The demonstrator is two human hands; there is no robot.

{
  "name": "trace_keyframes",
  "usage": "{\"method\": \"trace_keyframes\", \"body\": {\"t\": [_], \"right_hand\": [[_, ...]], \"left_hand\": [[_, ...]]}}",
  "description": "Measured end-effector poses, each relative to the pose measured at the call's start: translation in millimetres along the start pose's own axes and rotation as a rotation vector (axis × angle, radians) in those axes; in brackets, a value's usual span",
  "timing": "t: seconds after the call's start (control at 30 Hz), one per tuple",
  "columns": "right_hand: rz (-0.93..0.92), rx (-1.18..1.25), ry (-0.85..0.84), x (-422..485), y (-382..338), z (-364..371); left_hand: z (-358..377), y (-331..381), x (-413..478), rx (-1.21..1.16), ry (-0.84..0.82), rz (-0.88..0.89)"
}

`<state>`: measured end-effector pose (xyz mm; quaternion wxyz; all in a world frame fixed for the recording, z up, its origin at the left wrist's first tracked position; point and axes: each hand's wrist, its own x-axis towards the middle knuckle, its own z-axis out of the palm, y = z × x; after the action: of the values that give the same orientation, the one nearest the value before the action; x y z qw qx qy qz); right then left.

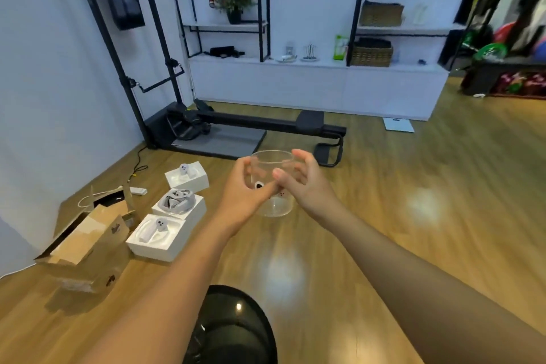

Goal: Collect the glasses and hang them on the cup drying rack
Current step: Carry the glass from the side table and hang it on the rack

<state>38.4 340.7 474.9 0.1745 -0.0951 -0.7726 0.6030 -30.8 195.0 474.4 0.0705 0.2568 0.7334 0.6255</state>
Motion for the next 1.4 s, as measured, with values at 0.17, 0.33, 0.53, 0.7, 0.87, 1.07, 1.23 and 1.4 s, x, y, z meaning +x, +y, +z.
{"method": "trace_keyframes", "body": {"t": [0.17,0.33,0.53,0.7,0.87,1.07,1.23,1.4], "right_hand": [[0.044,0.095,0.023,59.0,37.6,-97.4],[0.077,0.174,0.036,126.0,70.1,-200.8],[0.079,0.219,0.028,213.2,109.7,-299.0],[0.030,0.116,0.050,302.3,150.9,-363.1],[0.075,0.099,0.138,406.5,181.9,-443.9],[0.128,0.070,0.275,511.6,211.3,-552.0],[0.137,0.133,0.318,612.6,266.5,-631.5],[0.137,0.209,0.262,739.1,312.8,-708.9]], "left_hand": [[99.7,11.1,84.3,-0.016,-0.059,-0.021],[201.8,24.3,168.1,-0.015,-0.098,-0.017],[291.4,24.9,273.8,-0.189,-0.063,-0.102],[362.5,5.5,387.4,-0.326,-0.125,-0.152],[445.7,-22.2,507.8,-0.416,-0.258,-0.214],[540.4,-40.1,639.5,-0.430,-0.453,-0.281],[610.9,-66.8,762.0,-0.401,-0.526,-0.243],[683.0,-78.3,886.9,-0.394,-0.445,-0.238]]}}
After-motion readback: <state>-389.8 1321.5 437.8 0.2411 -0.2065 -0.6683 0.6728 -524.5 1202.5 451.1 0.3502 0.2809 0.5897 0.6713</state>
